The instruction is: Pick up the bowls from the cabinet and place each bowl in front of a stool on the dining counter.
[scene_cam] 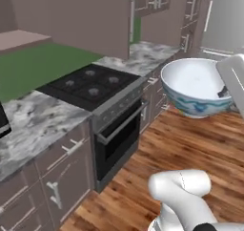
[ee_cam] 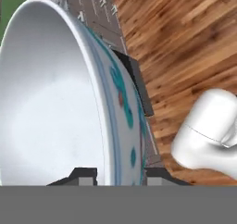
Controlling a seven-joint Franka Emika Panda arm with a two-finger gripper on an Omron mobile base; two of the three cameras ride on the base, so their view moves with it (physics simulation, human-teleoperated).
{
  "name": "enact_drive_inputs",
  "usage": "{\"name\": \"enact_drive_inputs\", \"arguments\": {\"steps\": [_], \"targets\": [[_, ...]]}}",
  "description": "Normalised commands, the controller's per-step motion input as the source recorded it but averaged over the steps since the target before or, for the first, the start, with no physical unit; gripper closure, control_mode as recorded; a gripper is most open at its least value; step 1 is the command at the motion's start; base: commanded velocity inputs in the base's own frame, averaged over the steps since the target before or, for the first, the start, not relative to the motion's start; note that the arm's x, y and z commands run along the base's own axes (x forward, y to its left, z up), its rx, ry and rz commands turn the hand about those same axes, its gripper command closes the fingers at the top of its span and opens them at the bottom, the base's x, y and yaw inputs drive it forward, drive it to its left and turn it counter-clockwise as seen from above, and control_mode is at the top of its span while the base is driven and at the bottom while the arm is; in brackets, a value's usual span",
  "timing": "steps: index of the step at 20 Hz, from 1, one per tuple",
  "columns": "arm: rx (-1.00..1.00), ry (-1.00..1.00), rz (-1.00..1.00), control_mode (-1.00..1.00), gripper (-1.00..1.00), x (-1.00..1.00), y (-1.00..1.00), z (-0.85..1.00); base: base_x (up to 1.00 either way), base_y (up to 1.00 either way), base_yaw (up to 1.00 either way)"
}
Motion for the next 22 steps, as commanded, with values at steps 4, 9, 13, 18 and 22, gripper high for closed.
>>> {"name": "enact_drive_inputs", "arguments": {"steps": [4,9,13,18,22], "targets": [[0.00,0.00,0.00,1.00,1.00,0.00,0.00,0.00,-0.02,0.00,-1.00],[0.00,0.00,0.00,1.00,1.00,0.00,0.00,0.00,0.00,0.00,-1.00],[0.00,0.00,0.00,1.00,1.00,0.00,0.00,0.00,0.00,0.00,-1.00],[0.00,0.00,0.00,1.00,1.00,0.00,0.00,0.00,0.00,0.00,-1.00],[0.00,0.00,0.00,1.00,1.00,0.00,0.00,0.00,0.00,0.00,-1.00]]}}
